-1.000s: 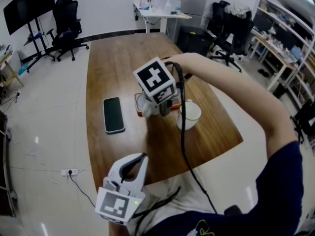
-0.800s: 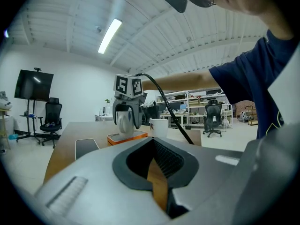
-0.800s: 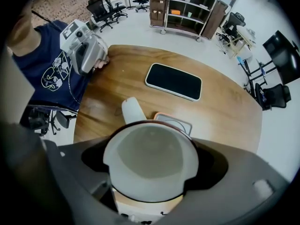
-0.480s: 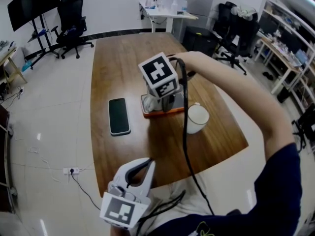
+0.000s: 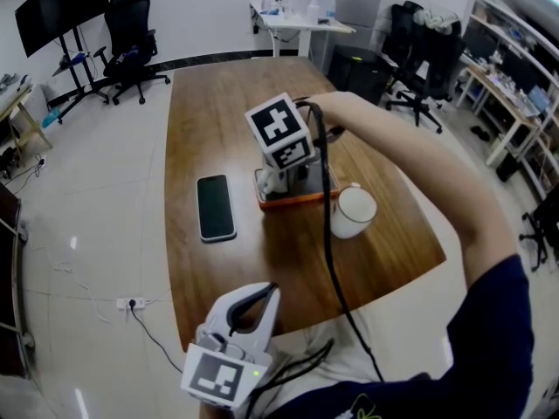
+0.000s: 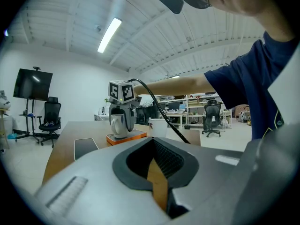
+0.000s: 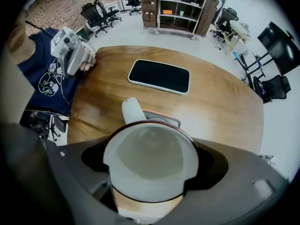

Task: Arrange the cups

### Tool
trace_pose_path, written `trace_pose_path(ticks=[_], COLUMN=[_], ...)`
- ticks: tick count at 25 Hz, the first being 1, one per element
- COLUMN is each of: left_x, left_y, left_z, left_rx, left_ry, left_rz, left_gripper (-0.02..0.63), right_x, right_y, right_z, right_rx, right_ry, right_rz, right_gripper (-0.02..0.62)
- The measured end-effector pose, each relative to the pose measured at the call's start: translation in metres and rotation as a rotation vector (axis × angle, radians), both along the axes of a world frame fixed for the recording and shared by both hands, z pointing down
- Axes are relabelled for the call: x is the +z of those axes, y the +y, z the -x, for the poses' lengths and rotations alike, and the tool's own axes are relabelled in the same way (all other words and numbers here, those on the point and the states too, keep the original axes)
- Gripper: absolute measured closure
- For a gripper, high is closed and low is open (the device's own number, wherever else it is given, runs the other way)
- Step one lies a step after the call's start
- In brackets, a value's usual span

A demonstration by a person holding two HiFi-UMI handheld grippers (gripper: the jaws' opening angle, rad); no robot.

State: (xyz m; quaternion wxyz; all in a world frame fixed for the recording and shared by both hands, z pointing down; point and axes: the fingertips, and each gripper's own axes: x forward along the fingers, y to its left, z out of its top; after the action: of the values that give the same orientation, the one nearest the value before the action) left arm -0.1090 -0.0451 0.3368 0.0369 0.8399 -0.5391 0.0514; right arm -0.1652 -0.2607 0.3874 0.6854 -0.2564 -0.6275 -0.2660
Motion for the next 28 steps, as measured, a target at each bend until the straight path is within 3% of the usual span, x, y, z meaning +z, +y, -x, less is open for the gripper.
trace_pose_path(ticks=[10,15,19,24,28], left_x=[0.001,0.004,0.004,0.001,0.003], left_y=[0.000,0.002,0.002,0.001,0.000], left_z=[0.001,0.001,0.002,0.000,0.002], left_rx=[0.012,0.017,0.015,0.012,0.010], left_ry=[0.011,0.006,0.010,0.019,0.030], left_rz=[0.014,0.016,0.019,0.026,0.041], left_gripper=[0.603,0.603,0.603,0.603,0.603], right_x=[0.003,0.005,0.000,-0.008,-0.028], right_y=[-0.001,0.004,-0.002,-0.007,-0.007], right_z=[0.006,0.013,0.020,0.015,0.016], right_rx=[0.043,0.050,0.056,0.071,0.035], right_ry=[-0.029,-0.110,-0.216,-0.264,-0.343], right_rz=[0.044,0.076,0.048,0.053,0.006], right_gripper=[0.156,0.153,0.132,0.097,0.074])
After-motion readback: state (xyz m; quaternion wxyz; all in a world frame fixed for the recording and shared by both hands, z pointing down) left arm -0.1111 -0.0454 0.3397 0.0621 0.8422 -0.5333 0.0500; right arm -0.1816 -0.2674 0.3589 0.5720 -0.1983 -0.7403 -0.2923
